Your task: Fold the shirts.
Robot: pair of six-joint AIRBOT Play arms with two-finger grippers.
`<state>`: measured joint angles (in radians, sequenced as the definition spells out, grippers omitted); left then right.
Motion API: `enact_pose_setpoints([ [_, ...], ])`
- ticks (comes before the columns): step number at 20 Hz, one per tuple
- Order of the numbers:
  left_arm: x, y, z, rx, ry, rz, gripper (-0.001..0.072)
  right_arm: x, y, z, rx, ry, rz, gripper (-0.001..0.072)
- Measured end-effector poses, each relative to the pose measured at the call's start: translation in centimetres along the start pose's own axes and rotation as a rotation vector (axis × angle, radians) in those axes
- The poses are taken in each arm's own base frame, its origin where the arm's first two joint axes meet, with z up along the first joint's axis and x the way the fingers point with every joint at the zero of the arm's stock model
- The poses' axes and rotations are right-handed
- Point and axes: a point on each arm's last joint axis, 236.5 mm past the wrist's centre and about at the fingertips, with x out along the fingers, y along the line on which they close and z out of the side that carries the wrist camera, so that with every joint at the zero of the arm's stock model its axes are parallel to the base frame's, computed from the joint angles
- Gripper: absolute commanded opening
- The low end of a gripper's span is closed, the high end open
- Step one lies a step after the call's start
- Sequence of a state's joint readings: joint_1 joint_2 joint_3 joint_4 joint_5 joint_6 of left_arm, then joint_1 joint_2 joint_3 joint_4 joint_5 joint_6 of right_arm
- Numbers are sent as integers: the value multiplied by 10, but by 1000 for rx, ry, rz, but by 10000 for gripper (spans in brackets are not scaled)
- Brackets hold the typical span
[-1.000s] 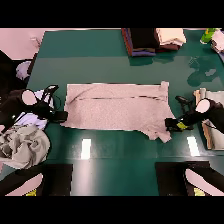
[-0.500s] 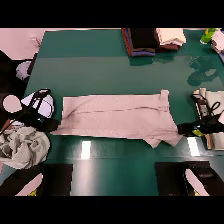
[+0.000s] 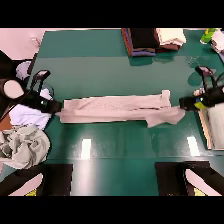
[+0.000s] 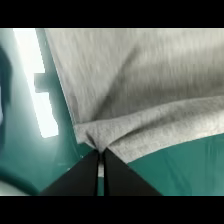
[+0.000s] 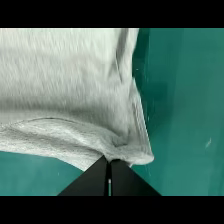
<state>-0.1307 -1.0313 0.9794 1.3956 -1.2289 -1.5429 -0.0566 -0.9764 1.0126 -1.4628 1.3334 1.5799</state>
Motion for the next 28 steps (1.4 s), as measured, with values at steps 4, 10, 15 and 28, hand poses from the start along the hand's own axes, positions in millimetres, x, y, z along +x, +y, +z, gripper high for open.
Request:
enact_pose_setpoints([
  [4,29,7,39,-3,-4,14,28,18,0,54,2,-3,2,13],
  [10,72,17,72,-12,-30,28,30,54,0,105,6,29,8,18],
  [15,80,18,82,-17,-55,28,499,71,11,127,17,35,68,557],
  [28,66,7,71,-28,32,-6,28,89,-27,58,113,199,112,702],
])
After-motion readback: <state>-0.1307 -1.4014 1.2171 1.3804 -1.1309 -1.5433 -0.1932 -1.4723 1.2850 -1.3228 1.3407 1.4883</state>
